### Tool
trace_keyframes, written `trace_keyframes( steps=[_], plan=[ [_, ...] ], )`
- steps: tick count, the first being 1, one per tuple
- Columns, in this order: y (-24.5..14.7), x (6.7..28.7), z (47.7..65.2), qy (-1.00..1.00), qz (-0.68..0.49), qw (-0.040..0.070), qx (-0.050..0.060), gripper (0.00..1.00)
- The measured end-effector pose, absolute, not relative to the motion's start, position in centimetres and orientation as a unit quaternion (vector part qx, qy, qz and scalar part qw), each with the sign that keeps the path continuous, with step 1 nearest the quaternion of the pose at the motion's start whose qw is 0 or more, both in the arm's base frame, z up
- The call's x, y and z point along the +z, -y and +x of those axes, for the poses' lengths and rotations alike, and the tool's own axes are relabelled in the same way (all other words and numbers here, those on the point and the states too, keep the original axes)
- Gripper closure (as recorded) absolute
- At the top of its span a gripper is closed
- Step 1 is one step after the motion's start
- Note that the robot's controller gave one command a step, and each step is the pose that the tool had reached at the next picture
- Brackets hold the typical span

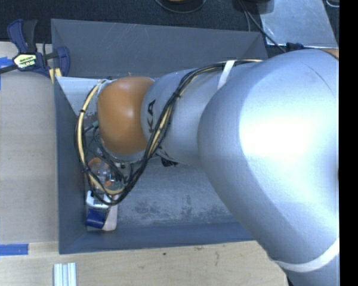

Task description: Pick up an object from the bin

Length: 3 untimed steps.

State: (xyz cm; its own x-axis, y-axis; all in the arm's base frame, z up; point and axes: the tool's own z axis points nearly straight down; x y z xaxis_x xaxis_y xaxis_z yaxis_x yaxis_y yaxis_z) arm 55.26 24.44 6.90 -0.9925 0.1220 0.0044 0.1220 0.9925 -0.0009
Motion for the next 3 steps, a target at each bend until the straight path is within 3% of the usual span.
trace_keyframes(
  steps=[1, 2, 3],
  plan=[
    [-24.1, 15.9, 56.1, 0.996, -0.084, -0.003, -0.001, 0.0],
    [-24.0, 10.0, 48.7, 0.999, -0.046, 0.002, 0.0, 0.0],
    [-24.3, 7.3, 54.5, 0.953, 0.302, -0.005, 0.001, 0.0]
  ],
)
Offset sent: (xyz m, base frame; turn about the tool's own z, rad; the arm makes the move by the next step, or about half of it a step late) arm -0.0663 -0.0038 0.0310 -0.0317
